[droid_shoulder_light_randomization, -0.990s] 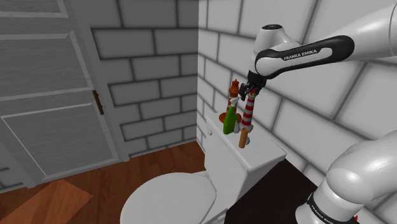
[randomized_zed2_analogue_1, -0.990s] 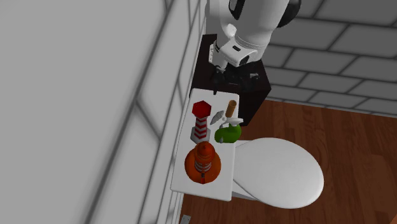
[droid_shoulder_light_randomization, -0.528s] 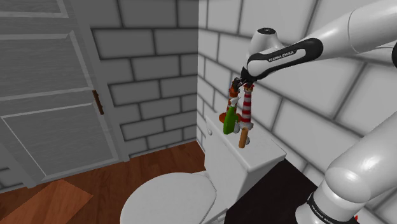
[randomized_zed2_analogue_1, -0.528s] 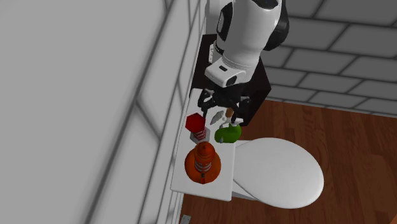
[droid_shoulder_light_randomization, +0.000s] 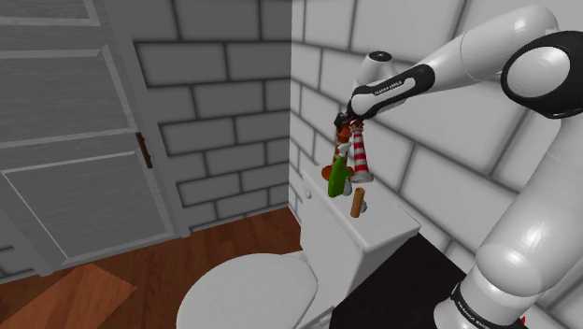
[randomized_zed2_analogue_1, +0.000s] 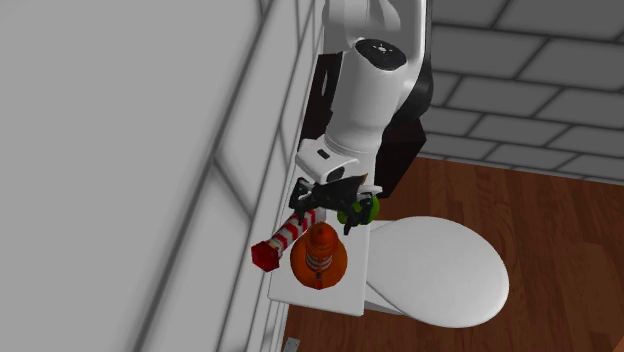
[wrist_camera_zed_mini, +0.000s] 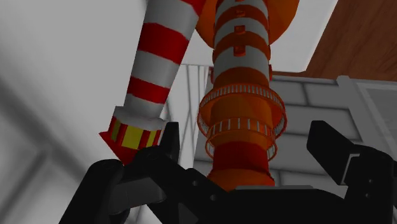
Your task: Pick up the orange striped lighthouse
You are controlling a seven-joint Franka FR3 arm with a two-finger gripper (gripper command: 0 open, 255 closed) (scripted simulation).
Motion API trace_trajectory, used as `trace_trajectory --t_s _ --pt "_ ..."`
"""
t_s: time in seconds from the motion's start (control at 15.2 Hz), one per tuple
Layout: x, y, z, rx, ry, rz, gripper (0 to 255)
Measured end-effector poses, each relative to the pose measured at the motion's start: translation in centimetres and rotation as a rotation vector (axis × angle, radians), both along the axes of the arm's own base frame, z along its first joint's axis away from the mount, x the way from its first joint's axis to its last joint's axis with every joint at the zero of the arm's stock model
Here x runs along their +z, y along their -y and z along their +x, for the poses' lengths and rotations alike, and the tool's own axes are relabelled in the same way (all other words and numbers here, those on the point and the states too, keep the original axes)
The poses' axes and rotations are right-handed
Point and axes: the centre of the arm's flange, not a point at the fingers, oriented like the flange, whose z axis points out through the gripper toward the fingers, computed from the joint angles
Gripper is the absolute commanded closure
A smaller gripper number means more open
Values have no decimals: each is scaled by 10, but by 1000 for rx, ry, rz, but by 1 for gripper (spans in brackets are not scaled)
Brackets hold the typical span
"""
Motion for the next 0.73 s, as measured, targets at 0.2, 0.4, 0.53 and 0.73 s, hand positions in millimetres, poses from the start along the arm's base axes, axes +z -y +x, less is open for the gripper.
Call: trace_trajectory --t_s 0.2,0.4,0.53,0.73 --pt "-15 0 1 -2 -1 1 0" --pt "-33 2 2 -2 -1 1 0" --pt "-39 2 1 -2 -2 1 255" --pt "-39 2 1 -3 0 1 255"
